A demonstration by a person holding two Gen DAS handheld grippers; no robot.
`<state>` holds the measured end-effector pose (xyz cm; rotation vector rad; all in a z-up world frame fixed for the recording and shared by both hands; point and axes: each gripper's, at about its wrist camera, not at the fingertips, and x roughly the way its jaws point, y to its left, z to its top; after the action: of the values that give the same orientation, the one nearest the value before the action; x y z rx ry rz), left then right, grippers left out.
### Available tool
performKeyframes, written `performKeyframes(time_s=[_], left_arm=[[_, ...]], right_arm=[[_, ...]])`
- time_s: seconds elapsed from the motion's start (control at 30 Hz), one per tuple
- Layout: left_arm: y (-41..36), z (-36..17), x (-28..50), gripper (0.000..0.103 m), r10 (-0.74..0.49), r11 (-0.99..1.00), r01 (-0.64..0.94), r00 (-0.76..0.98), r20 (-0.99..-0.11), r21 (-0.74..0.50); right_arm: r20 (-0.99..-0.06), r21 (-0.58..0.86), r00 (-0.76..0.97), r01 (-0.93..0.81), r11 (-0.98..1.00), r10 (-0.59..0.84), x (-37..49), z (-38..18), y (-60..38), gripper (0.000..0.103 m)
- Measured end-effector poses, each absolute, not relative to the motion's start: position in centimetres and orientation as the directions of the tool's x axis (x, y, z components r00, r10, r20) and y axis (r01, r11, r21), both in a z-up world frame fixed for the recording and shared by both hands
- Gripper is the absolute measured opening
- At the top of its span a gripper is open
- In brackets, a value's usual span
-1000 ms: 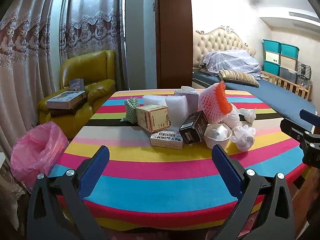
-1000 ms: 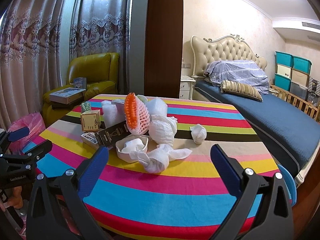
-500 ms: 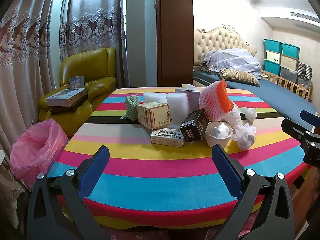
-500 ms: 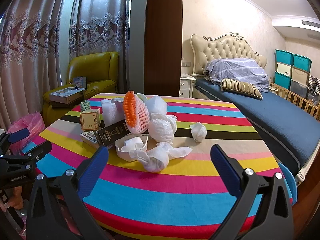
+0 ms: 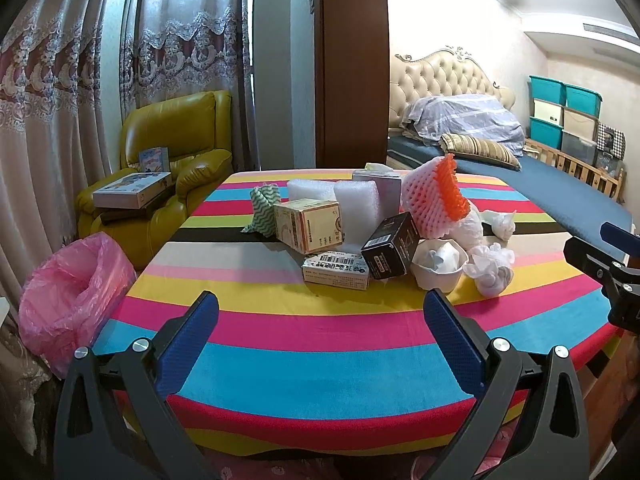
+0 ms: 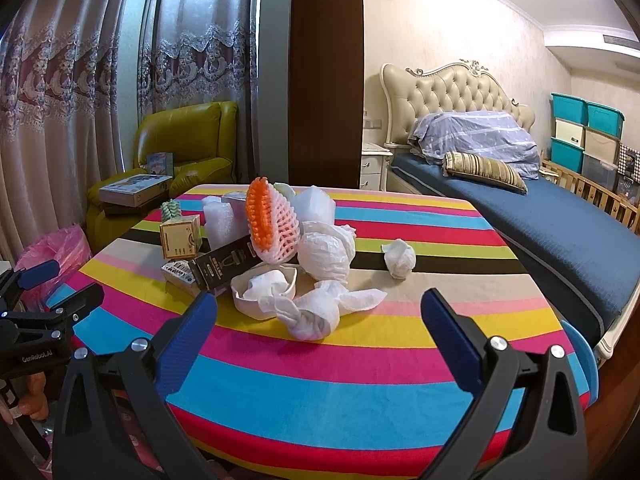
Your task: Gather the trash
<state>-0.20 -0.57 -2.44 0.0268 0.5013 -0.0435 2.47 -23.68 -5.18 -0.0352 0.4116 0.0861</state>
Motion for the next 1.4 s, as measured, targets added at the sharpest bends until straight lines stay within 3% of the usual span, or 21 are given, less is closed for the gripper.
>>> performKeyframes(time_s=[1.4], left_arm=[[-0.1,-3.1,-0.2,0.096,-0.025,0.999,0.038,0.86,-0.51,0.014]], right_arm=[[-0.435,0.003,0.896,-0.1,0.995,0.091,3.2,-6.2,-23.9,0.099]])
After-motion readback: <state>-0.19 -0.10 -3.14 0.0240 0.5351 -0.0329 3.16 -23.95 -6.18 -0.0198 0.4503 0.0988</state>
